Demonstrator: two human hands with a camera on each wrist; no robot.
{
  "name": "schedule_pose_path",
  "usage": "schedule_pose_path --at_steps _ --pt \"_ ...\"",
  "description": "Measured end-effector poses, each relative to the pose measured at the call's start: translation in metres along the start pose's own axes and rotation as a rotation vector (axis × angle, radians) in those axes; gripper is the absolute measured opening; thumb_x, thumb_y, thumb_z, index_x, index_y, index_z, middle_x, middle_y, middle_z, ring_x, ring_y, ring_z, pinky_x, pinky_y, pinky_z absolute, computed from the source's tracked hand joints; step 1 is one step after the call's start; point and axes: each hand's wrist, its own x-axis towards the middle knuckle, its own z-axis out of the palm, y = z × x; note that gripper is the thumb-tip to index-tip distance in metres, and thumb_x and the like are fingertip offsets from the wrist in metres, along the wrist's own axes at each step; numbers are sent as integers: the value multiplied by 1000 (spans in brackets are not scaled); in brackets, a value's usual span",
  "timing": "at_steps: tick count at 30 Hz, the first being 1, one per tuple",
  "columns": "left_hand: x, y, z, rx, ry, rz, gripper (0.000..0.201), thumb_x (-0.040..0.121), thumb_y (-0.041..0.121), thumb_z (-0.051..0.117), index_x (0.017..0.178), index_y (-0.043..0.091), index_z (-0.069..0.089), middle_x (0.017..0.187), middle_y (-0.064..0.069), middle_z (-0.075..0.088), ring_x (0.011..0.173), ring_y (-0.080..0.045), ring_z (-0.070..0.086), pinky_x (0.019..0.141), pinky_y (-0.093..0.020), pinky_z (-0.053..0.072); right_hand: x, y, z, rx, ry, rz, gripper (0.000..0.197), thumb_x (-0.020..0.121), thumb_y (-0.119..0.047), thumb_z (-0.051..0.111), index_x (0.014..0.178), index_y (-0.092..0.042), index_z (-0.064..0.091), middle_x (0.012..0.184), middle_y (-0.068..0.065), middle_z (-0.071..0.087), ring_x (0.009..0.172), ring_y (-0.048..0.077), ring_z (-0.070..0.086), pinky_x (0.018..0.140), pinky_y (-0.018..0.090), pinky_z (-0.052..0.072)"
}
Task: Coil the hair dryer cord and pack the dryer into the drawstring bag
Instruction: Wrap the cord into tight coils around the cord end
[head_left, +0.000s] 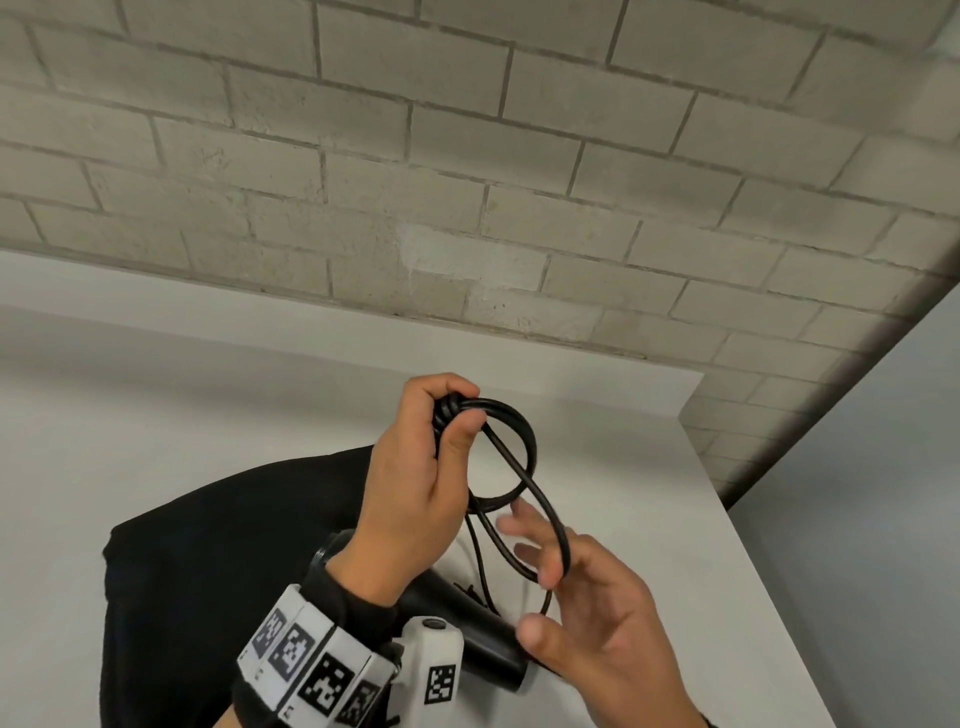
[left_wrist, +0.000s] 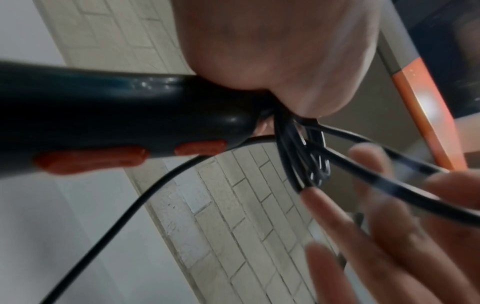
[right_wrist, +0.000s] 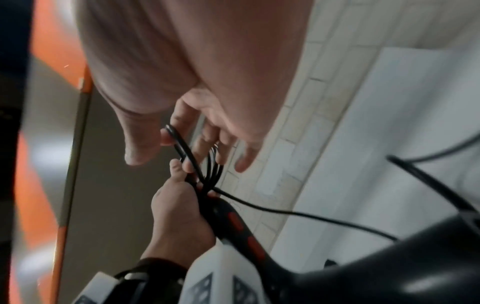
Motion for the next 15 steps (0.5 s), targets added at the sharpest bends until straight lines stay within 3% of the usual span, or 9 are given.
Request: schedule_pose_path --at_steps 3,6,8,9,11,12,13,14,15 --pt "2 -1 0 -14 -9 -16 21 97 35 44 112 21 48 88 10 57 66 -11 54 59 -19 45 -7 10 0 172 27 13 31 74 -25 82 95 -17 62 101 16 72 128 33 52 110 37 39" --pt "6 -6 -4 7 -10 -35 20 97 34 47 113 22 49 92 13 57 75 -10 57 63 -16 45 -15 7 -5 247 14 113 43 72 -23 84 106 -6 64 73 7 68 86 32 71 80 33 55" --pt "10 -8 -7 2 -4 -47 16 98 25 51 113 19 49 88 11 57 76 -8 57 64 -14 45 -23 3 -16 330 -29 193 43 71 -26 86 100 -3 66 53 -1 53 46 17 58 48 26 43" --pt "11 -9 -8 -10 13 -52 15 98 20 51 113 17 49 88 12 56 78 -4 57 67 -12 44 -28 5 -23 365 -75 251 41 68 -31 87 93 -4 68 48 0 44 39 10 46 45 21 30" --pt "15 -13 -12 -2 40 -45 14 98 16 50 112 14 49 91 12 55 81 2 56 73 -8 43 -43 21 -44 288 -99 324 39 63 -38 90 79 -8 70 48 7 44 44 11 39 46 28 19" --pt "17 -14 -14 8 44 -40 14 98 16 50 112 15 49 91 12 55 81 3 56 73 -8 43 -46 35 -46 210 -119 295 34 66 -37 87 74 -9 69 52 12 51 48 17 43 48 31 22" --pt "17 -15 -15 12 46 -40 14 98 17 50 112 15 49 91 12 55 81 3 55 73 -8 43 -46 37 -52 201 -117 216 25 79 -28 79 75 -6 68 63 20 61 55 26 50 51 34 33" --pt "18 -15 -16 10 44 -44 14 98 17 50 112 15 49 91 12 55 80 2 55 72 -8 43 -43 35 -51 271 -90 37 16 92 -10 61 82 3 64 81 29 66 67 34 57 64 38 46" --pt "18 -14 -15 11 39 -47 14 98 16 51 112 15 49 91 12 55 80 1 55 72 -8 43 -38 36 -52 386 23 -120 17 94 12 41 90 13 57 100 38 62 82 37 59 83 43 50"
